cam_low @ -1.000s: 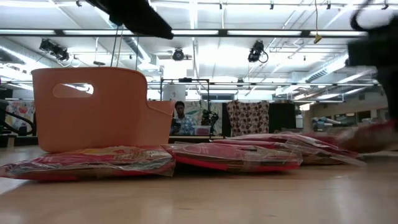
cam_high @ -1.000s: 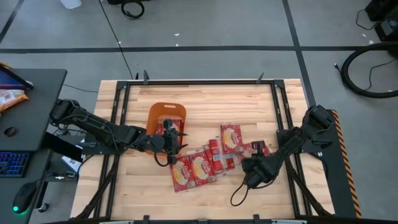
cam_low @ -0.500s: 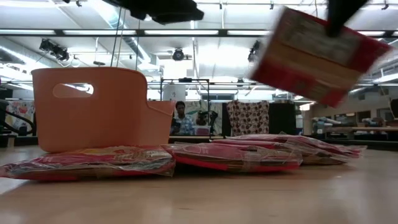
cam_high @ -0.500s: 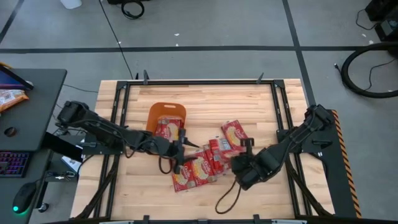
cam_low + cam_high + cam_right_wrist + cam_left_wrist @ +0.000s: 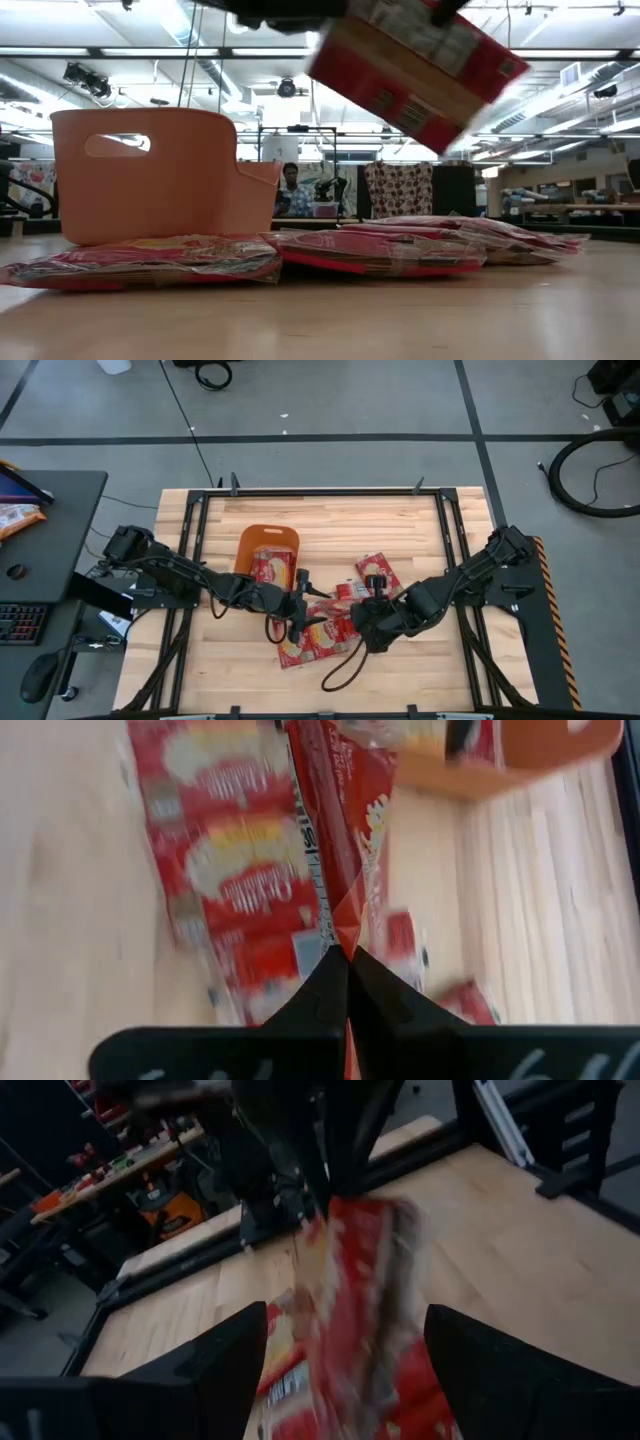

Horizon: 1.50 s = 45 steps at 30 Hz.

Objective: Sort popcorn bags into baskets
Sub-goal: Put the red popcorn bag into the orange bin

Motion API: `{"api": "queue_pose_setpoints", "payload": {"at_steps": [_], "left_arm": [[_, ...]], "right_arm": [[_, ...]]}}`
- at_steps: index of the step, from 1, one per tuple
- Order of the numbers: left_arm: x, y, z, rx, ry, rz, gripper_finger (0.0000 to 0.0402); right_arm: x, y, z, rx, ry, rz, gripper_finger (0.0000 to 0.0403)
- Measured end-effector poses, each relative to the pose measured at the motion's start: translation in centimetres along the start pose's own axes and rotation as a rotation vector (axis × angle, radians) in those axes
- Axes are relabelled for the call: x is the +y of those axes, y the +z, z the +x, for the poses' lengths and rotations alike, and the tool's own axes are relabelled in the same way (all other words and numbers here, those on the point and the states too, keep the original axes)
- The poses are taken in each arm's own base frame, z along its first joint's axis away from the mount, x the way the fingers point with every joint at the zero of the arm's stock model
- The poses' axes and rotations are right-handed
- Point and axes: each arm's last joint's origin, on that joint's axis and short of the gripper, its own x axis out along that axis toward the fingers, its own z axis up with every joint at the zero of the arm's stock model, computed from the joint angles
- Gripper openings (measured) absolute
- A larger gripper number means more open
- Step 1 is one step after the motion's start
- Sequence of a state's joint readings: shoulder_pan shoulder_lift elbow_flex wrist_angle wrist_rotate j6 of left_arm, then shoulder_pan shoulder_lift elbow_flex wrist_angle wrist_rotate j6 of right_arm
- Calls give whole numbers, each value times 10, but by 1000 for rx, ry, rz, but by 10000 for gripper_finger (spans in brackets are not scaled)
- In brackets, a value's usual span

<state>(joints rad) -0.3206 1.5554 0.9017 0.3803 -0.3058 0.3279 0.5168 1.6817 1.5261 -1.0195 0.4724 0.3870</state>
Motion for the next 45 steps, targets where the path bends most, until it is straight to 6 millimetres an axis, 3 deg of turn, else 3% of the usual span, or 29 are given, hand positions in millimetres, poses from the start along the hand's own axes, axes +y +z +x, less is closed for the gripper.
{"api": "queue_pose_setpoints", "payload": {"at_steps": [4, 7, 13, 20, 26, 31, 39, 45], "left_arm": [[1, 0, 1, 8, 9, 11, 268], [2, -2, 1, 29, 26, 13, 242], [1, -2, 1, 30, 28, 11, 152], [8, 7, -11, 12, 34, -2, 35], [17, 12, -29, 69, 79, 14, 32], [28, 10, -54, 229, 197, 40, 42], [38, -2, -94, 459, 336, 16, 37], [51, -24, -106, 657, 496, 44, 37]], "right_arm": [[-2, 10, -3, -94, 23, 33, 6], [-7, 15, -10, -157, 8, 65, 6], [-11, 17, -18, -211, -11, 99, 15], [-12, 18, -18, -212, 0, 108, 54], [-24, 18, -43, -223, -22, 130, 101], [-31, 10, -57, -209, -37, 171, 129], [-33, 1, -57, -139, -81, 213, 138], [-33, 0, -57, -135, -82, 213, 138]]}}
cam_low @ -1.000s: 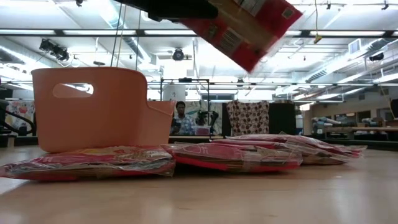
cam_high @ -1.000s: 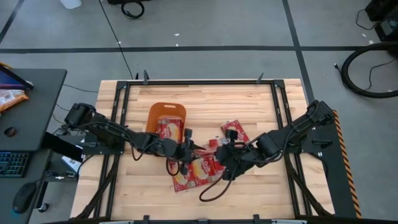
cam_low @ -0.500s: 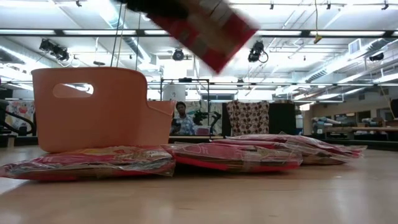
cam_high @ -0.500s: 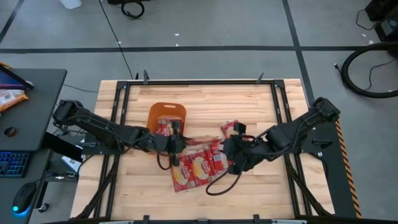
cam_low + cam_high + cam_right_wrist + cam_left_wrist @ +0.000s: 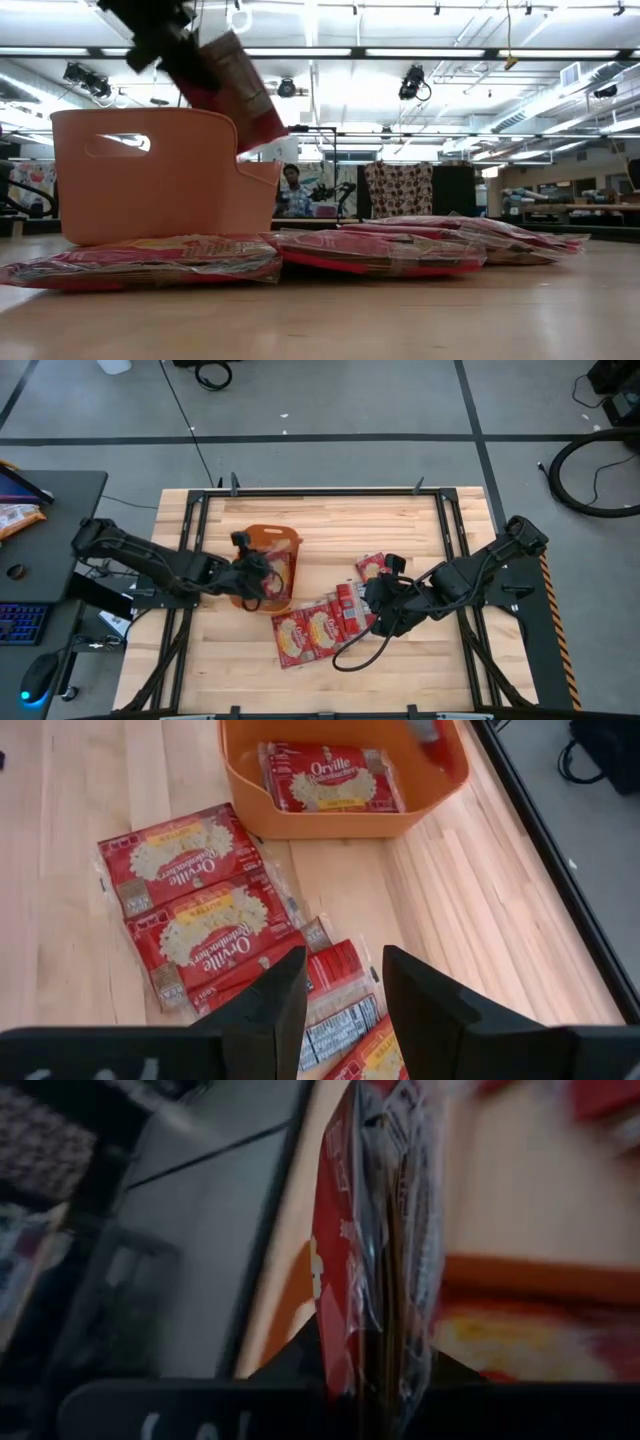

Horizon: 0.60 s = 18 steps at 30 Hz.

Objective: Sort popcorn bags into baskets
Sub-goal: Put the red popcorn bag into the orange bin

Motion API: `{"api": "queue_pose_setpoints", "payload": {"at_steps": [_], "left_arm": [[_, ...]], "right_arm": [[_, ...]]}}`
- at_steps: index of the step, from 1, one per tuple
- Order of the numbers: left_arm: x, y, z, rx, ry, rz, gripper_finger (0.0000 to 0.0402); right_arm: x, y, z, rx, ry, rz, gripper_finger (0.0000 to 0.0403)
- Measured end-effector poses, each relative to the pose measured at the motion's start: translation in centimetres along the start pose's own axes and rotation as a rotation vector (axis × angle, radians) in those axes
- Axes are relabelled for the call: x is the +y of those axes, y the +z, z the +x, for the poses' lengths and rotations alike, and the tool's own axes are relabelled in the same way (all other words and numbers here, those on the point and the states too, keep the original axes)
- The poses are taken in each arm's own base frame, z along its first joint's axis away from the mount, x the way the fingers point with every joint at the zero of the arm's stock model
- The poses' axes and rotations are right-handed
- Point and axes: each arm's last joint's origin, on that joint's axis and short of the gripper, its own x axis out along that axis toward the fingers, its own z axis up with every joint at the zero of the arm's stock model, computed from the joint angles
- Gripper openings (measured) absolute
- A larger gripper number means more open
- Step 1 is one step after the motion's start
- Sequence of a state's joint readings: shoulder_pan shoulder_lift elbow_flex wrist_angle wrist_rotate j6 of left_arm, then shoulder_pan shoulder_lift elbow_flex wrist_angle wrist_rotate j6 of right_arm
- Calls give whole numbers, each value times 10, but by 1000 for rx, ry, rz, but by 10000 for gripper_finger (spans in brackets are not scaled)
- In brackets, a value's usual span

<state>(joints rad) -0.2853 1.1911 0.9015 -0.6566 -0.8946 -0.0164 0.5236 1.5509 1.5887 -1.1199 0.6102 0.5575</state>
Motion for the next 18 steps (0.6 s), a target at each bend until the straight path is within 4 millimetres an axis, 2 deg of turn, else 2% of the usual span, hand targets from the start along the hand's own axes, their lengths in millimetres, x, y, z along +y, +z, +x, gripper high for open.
{"api": "queue_pose_setpoints", "payload": {"at_steps": [8, 12, 18], "left_arm": [[-7, -28, 30, 141, -70, 59, 50], [-14, -33, 36, 178, -96, 67, 94], [-20, -27, 25, 160, -207, 32, 183]], "right_arm": [[0, 0, 0, 0, -1, 1, 138], [0, 0, 0, -2, 0, 2, 137], [1, 0, 0, -3, 1, 3, 138]]}}
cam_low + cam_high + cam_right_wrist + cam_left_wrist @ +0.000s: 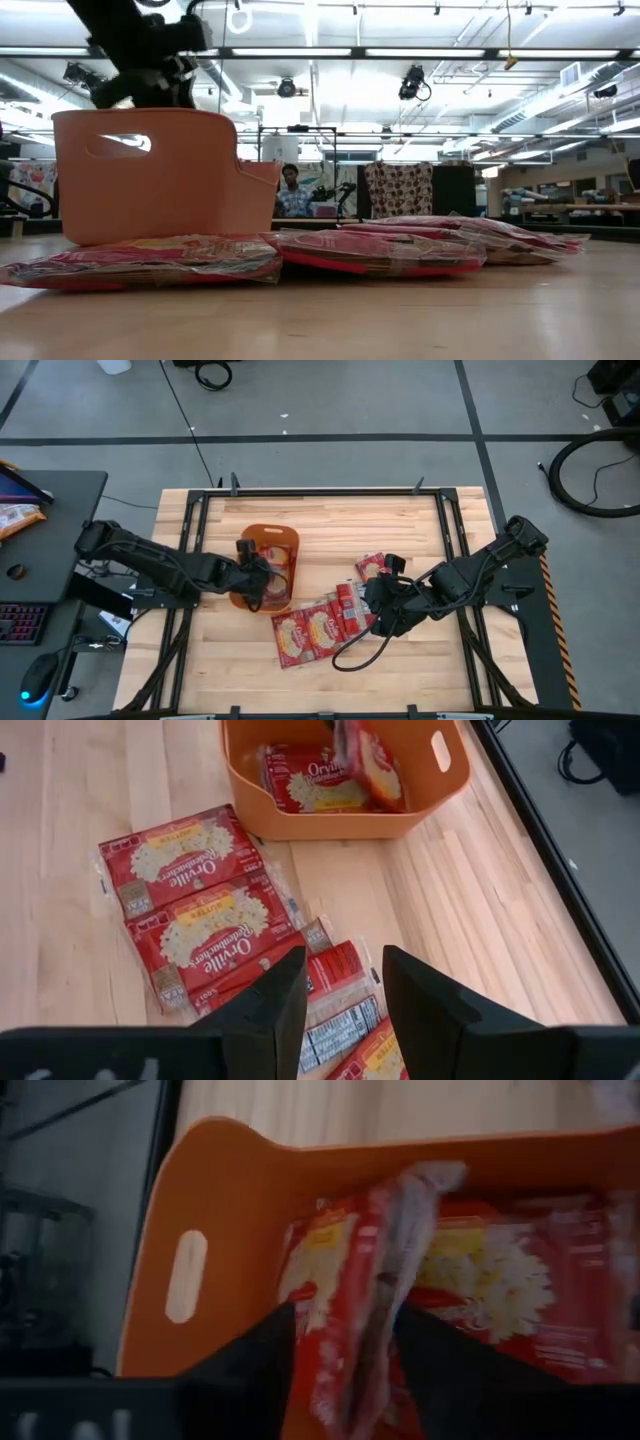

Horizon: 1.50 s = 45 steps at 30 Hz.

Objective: Sort popcorn bags into baskets
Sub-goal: Put the red popcorn bag into the orange bin

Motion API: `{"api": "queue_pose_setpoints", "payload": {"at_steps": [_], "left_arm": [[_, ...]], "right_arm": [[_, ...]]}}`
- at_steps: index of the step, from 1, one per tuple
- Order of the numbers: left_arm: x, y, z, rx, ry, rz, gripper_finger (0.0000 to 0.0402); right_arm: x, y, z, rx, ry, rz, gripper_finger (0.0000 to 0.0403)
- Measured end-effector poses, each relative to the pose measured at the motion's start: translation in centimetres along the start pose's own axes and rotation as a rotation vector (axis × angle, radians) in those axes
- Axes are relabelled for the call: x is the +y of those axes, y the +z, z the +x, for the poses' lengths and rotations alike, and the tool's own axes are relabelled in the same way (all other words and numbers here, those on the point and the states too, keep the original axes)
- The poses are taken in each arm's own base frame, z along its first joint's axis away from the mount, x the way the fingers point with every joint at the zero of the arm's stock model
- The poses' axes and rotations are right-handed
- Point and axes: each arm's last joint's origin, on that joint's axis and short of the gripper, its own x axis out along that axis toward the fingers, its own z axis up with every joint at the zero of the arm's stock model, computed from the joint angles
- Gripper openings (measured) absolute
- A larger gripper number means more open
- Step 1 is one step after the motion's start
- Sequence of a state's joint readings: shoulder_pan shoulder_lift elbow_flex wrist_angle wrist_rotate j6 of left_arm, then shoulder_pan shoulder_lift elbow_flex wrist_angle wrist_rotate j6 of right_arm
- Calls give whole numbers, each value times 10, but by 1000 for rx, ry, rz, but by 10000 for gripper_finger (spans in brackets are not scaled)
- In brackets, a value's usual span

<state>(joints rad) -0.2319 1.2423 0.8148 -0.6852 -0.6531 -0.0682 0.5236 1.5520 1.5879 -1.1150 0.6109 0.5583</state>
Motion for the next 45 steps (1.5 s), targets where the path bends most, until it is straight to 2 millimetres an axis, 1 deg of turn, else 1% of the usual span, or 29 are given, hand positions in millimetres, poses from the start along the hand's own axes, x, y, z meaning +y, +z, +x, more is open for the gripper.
{"api": "queue_pose_setpoints", "payload": {"at_steps": [3, 5, 8, 11, 14, 18, 24, 27, 30, 37, 42, 45], "left_arm": [[0, 6, -13, -18, -19, -34, 217], [-1, 13, -21, -48, -53, -46, 232], [-5, 25, -32, -126, -117, -59, 240], [-11, 33, -35, -232, -152, -62, 242], [-15, 40, -35, -313, -161, -88, 242], [-14, 48, -37, -388, -166, -144, 242], [-13, 52, -38, -422, -168, -171, 242], [-13, 52, -38, -421, -168, -170, 242], [-13, 52, -38, -421, -168, -171, 242], [-13, 52, -38, -421, -168, -170, 242], [-13, 52, -38, -421, -168, -169, 242], [-13, 52, -38, -419, -168, -168, 242]], "right_arm": [[0, 0, 0, 0, 0, 1, 137], [0, 0, 0, 0, 1, 2, 138], [2, -3, 4, 6, -1, 12, 138], [5, -15, 17, 34, -19, -11, 138], [8, -30, 36, 62, -39, -26, 138], [9, -55, 61, 113, -70, -61, 138], [4, -100, 92, 211, -142, -110, 139], [2, -118, 103, 235, -146, -131, 143], [0, -135, 112, 277, -129, -166, 155], [-2, -164, 127, 326, -66, -220, 187], [-6, -178, 132, 350, -65, -257, 187], [-10, -190, 136, 369, -62, -275, 183]]}}
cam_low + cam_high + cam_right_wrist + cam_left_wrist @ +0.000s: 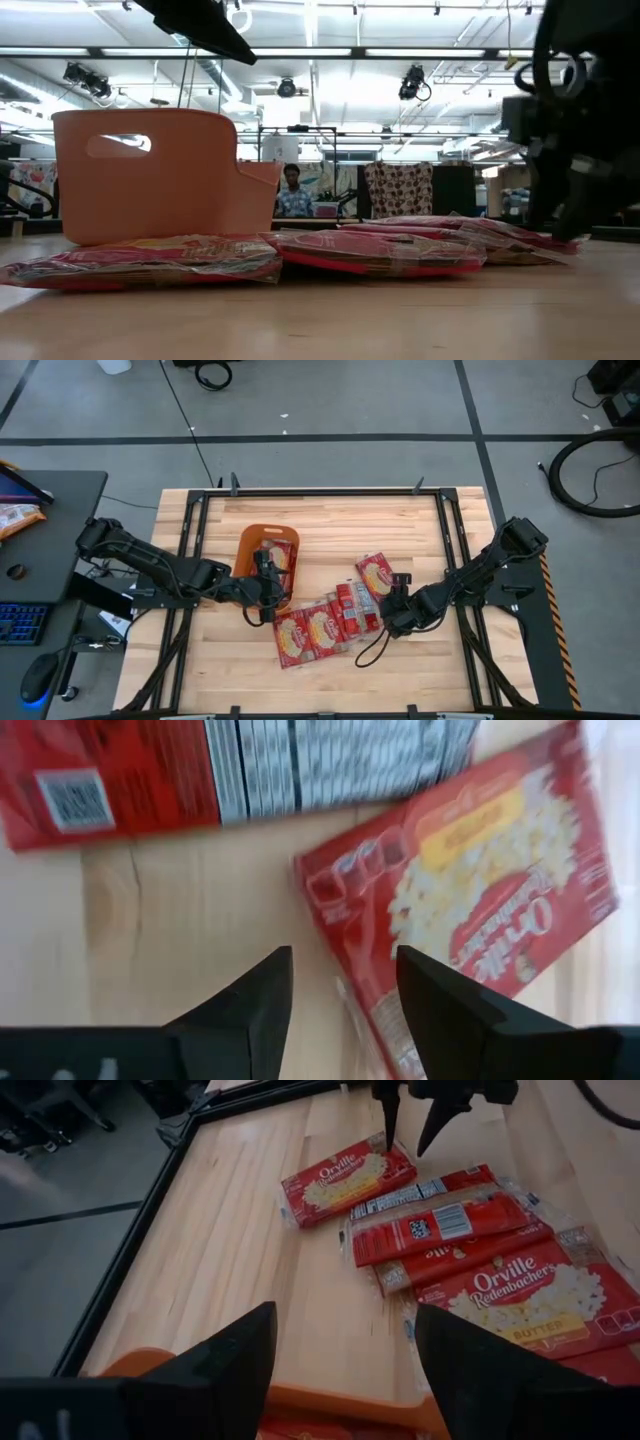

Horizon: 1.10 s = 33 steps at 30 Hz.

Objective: Sort popcorn bags into baskets
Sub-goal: Put the red popcorn bag into the orange bin

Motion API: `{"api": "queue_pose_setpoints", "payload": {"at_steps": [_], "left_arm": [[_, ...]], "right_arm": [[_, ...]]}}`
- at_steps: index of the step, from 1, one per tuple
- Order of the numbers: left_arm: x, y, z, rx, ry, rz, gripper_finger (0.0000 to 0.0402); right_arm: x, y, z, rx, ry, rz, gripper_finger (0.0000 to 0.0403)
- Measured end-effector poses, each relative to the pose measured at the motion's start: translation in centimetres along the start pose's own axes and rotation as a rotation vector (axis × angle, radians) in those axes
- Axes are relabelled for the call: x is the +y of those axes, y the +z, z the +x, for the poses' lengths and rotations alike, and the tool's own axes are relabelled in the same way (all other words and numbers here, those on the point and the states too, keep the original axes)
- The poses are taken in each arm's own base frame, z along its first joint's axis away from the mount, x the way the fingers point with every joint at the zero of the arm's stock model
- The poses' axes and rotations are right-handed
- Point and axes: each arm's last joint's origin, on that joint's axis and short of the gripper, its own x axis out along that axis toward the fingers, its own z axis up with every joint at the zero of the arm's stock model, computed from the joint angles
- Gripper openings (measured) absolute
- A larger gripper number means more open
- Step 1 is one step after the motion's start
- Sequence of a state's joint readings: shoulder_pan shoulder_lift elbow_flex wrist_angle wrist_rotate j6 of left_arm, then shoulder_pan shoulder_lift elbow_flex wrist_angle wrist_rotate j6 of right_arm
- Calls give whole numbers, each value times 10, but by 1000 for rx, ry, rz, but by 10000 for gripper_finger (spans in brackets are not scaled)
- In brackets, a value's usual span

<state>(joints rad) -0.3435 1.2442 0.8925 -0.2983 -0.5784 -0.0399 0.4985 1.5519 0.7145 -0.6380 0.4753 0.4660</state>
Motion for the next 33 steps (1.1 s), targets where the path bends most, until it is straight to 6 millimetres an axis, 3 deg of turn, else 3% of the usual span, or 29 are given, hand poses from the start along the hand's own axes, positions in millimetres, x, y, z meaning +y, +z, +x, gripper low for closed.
{"api": "queue_pose_setpoints", "payload": {"at_steps": [8, 17, 22, 26, 33], "left_arm": [[0, -1, 0, 5, 0, 4, 242], [0, 0, 0, 2, -2, 53, 242], [-3, 4, 0, -46, -87, 134, 242], [-6, 12, 0, -134, -186, 196, 242], [-22, 13, 25, -171, -197, 274, 242]], "right_arm": [[-1, -9, 8, 1, -3, -24, 150], [0, -5, 7, -15, 7, -4, 10], [1, 17, -10, -49, 36, 7, 10], [-2, 47, -32, -126, 51, 11, 7], [-10, 88, -68, -266, 93, 16, 4]]}}
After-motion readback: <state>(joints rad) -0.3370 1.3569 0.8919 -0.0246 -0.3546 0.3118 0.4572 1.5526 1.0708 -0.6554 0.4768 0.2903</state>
